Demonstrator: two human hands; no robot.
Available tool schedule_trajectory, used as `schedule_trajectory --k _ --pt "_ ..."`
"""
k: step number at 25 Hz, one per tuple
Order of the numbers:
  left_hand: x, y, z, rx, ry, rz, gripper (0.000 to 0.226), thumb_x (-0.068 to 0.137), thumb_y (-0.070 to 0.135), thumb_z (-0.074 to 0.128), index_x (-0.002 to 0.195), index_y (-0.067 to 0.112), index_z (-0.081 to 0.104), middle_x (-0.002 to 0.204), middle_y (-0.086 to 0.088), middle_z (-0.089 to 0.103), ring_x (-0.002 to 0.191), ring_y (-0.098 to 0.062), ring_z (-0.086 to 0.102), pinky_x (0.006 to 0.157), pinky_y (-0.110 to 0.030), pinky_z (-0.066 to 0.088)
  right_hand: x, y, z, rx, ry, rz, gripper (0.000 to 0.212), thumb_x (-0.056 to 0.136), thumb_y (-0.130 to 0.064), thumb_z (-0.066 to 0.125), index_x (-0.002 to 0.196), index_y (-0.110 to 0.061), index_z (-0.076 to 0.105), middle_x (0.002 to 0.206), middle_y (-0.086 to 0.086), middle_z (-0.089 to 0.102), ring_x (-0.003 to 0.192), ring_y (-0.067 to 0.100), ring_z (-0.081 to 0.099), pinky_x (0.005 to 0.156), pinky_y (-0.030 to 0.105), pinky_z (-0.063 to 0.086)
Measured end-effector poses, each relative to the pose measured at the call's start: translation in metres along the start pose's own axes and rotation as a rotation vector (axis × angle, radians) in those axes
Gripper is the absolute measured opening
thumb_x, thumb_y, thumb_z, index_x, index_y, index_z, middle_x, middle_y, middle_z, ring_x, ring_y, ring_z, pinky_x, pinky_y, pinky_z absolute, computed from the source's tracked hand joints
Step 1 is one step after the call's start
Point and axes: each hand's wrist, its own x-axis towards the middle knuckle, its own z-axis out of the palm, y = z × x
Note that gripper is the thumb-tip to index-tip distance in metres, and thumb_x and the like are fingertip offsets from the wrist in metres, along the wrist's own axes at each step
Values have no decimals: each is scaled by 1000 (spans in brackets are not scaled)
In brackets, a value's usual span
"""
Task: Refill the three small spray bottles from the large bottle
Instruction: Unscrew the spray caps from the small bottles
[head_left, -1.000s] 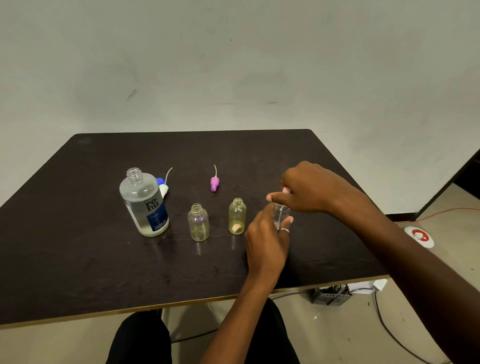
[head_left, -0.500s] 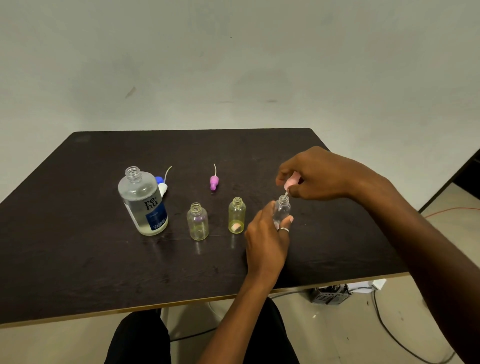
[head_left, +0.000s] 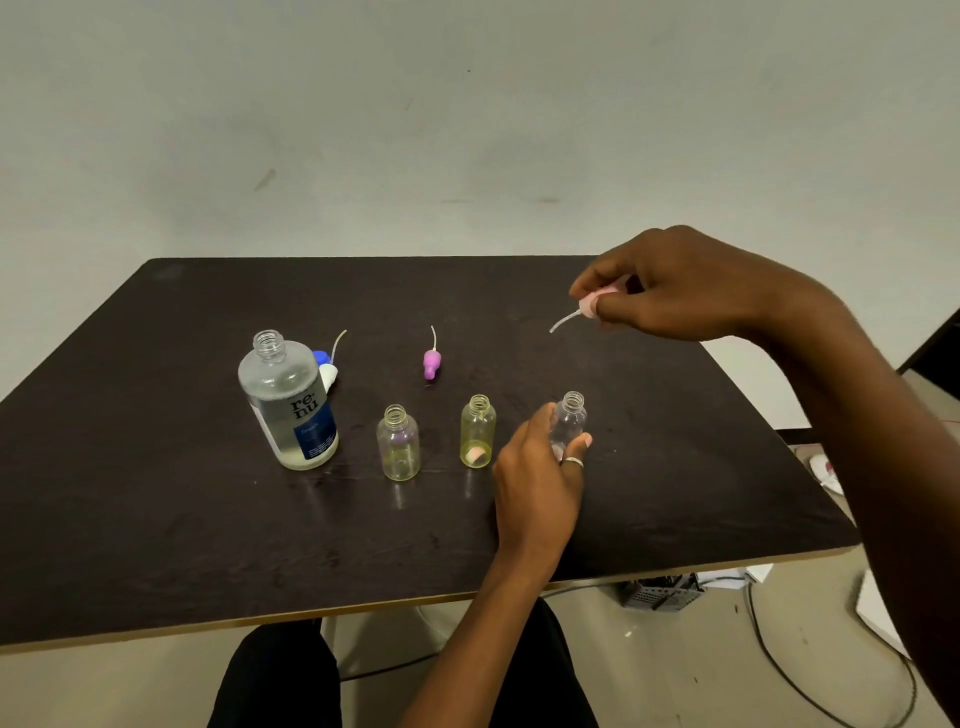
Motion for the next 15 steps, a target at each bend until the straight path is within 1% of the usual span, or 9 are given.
schedule_trajectory --k 2,3,5,6,8,9,12,14,15 --pt "0 2 -1 -15 -4 -16 51 91 36 70 136 17 57 124 1 66 112 -10 62 88 -14 47 15 7 19 17 -19 -18 24 95 -25 60 117 -24 69 101 -13 69 91 0 60 73 14 41" --pt "0 1 -1 -18 0 -17 50 90 36 70 135 17 58 123 2 66 111 -9 62 88 -15 49 25 13 32 2 -23 -31 27 95 -24 60 120 -23 68 109 -10 69 93 1 58 75 16 41" --pt "0 1 0 -23 3 -17 49 89 36 71 134 18 59 122 3 67 110 -8 63 89 -20 53 44 25 59 -32 -24 -47 31 92 -23 64 123 -20 66 120 -5 67 95 2 55 81 19 40" --pt "0 1 0 -27 4 -20 49 89 35 72 133 19 59 121 3 67 109 -8 63 90 -23 54 52 31 72 -38 -24 -46 35 89 -23 68 123 -19 66 122 -3 66 94 2 54 82 20 39" --pt "0 1 1 -37 1 -31 49 89 36 72 133 19 59 122 3 67 109 -7 63 90 -25 55 68 41 95 -28 -19 -32 40 83 -26 76 121 -19 67 121 0 65 91 5 55 80 23 42" --pt "1 0 1 -45 -4 -33 48 89 36 71 133 19 58 123 4 67 109 -7 63 90 -25 55 74 44 104 -18 -13 -21 41 80 -27 78 119 -19 68 119 1 66 91 8 58 81 25 45" --pt "0 -1 1 -67 -21 -29 46 90 36 69 133 21 58 122 6 66 108 -4 63 89 -24 55 90 54 128 13 17 -4 39 76 -26 81 113 -18 71 115 5 66 93 14 62 84 31 52" --pt "0 0 1 -85 -26 -30 45 91 36 69 132 21 58 121 7 66 106 -3 62 88 -23 55 98 60 140 21 24 2 37 75 -25 82 111 -18 72 113 5 66 92 14 61 82 29 51" --pt "0 1 0 -91 -26 -33 45 91 36 69 132 21 58 120 7 66 105 -2 62 87 -22 55 101 62 146 23 18 9 38 76 -26 81 112 -18 71 113 5 65 92 12 59 79 26 48"
